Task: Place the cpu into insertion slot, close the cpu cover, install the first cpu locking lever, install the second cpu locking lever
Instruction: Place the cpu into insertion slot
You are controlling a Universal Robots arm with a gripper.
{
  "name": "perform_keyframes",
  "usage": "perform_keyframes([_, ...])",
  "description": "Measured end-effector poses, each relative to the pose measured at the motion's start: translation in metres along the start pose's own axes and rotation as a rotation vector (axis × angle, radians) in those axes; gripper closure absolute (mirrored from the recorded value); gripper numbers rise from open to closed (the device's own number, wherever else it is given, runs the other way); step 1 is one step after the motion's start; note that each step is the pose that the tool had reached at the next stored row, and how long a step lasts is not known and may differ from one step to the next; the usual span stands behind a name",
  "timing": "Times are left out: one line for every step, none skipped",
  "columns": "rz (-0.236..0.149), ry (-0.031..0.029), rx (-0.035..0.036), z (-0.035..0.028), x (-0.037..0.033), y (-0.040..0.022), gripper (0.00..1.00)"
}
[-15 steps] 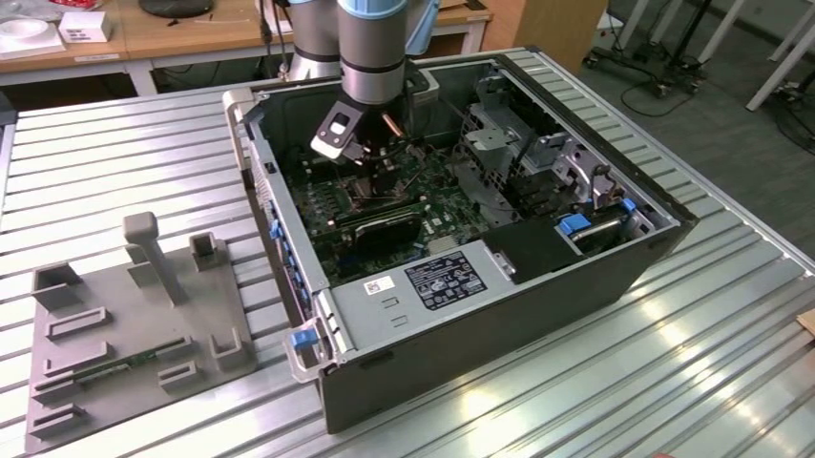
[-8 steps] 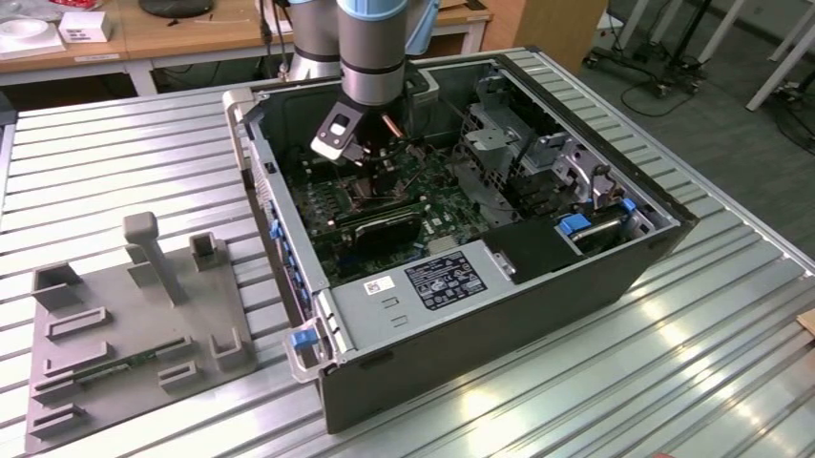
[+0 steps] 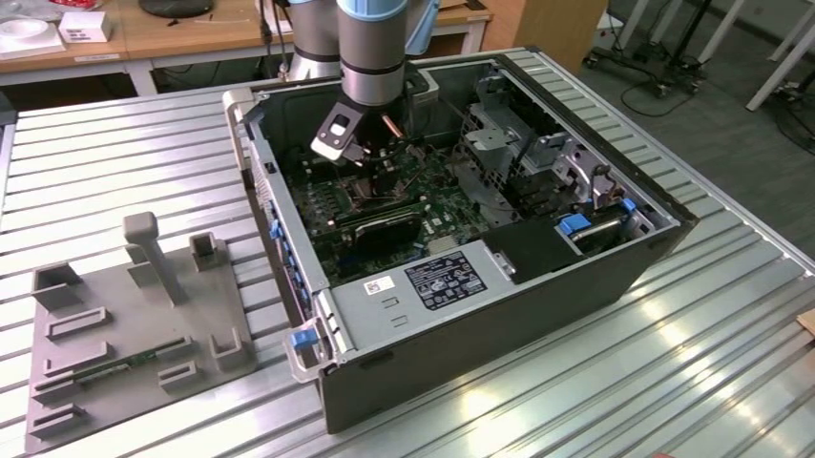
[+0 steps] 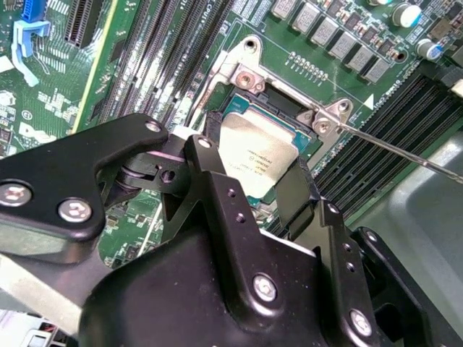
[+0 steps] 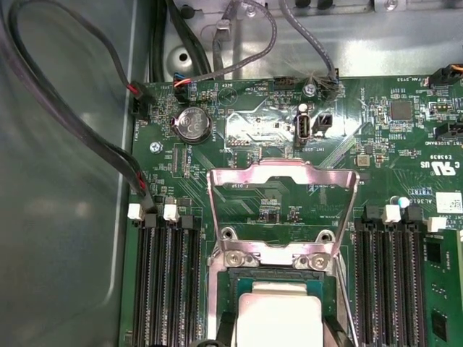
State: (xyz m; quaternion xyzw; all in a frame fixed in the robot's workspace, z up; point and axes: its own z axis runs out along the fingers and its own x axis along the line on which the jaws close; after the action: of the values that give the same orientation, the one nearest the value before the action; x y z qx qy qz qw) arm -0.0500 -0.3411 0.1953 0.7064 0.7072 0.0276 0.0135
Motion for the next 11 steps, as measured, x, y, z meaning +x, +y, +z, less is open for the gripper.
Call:
perform_keyframes([-0.001, 0.0001, 0.0000, 0.0000, 0.0001, 0.0000, 0.46])
perform_keyframes([-0.001, 0.0000, 0.0000, 0.0000, 0.0003, 0.0000, 0.46])
perform_keyframes([-0.002, 0.0000, 0.0001, 0.0000, 0.0004, 0.0000, 0.46])
perform_keyframes([-0.004, 0.0001, 0.0001, 0.0000, 0.0005, 0.0000, 0.46])
perform_keyframes([-0.004, 0.0001, 0.0001, 0.0000, 0.0005, 0.0000, 0.46])
perform_keyframes([-0.004, 0.0001, 0.0001, 0.0000, 0.0005, 0.0000, 0.46])
perform_keyframes([-0.004, 0.0001, 0.0001, 0.0000, 0.0005, -0.0001, 0.46])
perform_keyframes([-0.004, 0.0001, 0.0002, 0.0000, 0.0005, 0.0000, 0.46])
perform_keyframes([-0.004, 0.0000, 0.0002, 0.0000, 0.0006, 0.0000, 0.46])
perform_keyframes([-0.004, -0.0001, 0.0003, 0.0001, 0.0006, 0.0000, 0.46])
perform_keyframes([-0.004, -0.0001, 0.0002, 0.0006, 0.0005, 0.0002, 0.46])
